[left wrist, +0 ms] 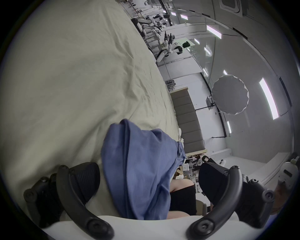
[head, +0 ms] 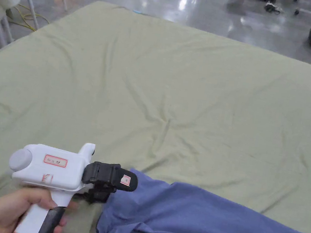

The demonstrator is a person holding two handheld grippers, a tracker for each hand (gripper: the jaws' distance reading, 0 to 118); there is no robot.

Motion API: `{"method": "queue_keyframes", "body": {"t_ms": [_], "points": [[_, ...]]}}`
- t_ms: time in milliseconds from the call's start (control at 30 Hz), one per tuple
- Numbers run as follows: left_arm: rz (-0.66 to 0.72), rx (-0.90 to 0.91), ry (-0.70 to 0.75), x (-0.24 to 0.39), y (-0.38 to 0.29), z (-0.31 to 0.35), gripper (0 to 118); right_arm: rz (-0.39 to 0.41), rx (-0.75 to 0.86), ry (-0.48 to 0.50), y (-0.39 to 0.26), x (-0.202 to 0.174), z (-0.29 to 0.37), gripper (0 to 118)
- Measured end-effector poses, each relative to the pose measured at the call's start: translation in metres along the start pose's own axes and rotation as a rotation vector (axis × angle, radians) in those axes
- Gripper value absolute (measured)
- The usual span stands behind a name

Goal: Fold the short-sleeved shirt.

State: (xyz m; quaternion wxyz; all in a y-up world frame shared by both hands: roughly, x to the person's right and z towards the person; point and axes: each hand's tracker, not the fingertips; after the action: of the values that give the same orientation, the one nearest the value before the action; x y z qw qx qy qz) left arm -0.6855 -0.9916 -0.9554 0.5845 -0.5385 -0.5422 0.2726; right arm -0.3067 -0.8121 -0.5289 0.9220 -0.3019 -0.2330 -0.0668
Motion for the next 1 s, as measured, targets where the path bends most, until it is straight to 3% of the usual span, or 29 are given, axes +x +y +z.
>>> {"method": "queue_keyframes", "body": {"t_ms": [200,233,267,300,333,367,467,567,633,733,900,1000], "points": [[-0.122,-0.136,0.089,0.006,0.014,-0.018,113,0.045,-0.001,0.06,0.007,-0.026,-0.02,1],[-0.125,-0.118,0.121,0.006,0.015,-0.015,97,0.056,0.0,0.054,0.007,-0.031,-0.024,1],[-0.136,-0.072,0.177,0.006,0.017,-0.009,38,0.058,-0.003,0.058,0.006,-0.033,-0.028,1],[-0.109,-0.072,0.263,0.0,0.015,-0.012,1,0.051,-0.005,0.072,0.005,-0.035,-0.031,1],[-0.011,-0.04,0.279,-0.004,0.011,-0.01,1,0.033,-0.003,0.096,0.005,-0.039,-0.033,1],[0.058,-0.105,0.158,-0.01,0.006,-0.009,1,0.023,-0.002,0.118,0.005,-0.042,-0.034,1],[-0.111,-0.097,0.232,0.008,0.011,-0.013,1,0.049,0.004,0.138,0.004,-0.05,-0.032,1],[-0.019,-0.029,0.201,0.017,0.018,-0.002,1,0.073,0.006,0.155,0.003,-0.047,-0.026,1],[-0.029,-0.015,0.2,0.028,0.023,0.01,1,0.081,0.01,0.155,0.004,-0.043,-0.023,1],[-0.068,-0.038,0.334,0.035,0.032,0.031,1,0.083,0.011,0.157,0.01,-0.032,-0.018,1],[0.068,-0.026,0.495,0.033,0.051,0.081,1,0.097,0.046,0.163,0.016,-0.01,-0.009,1],[0.046,-0.071,0.627,0.09,0.042,0.068,1,0.101,0.049,0.171,0.017,0.0,-0.007,1]]}}
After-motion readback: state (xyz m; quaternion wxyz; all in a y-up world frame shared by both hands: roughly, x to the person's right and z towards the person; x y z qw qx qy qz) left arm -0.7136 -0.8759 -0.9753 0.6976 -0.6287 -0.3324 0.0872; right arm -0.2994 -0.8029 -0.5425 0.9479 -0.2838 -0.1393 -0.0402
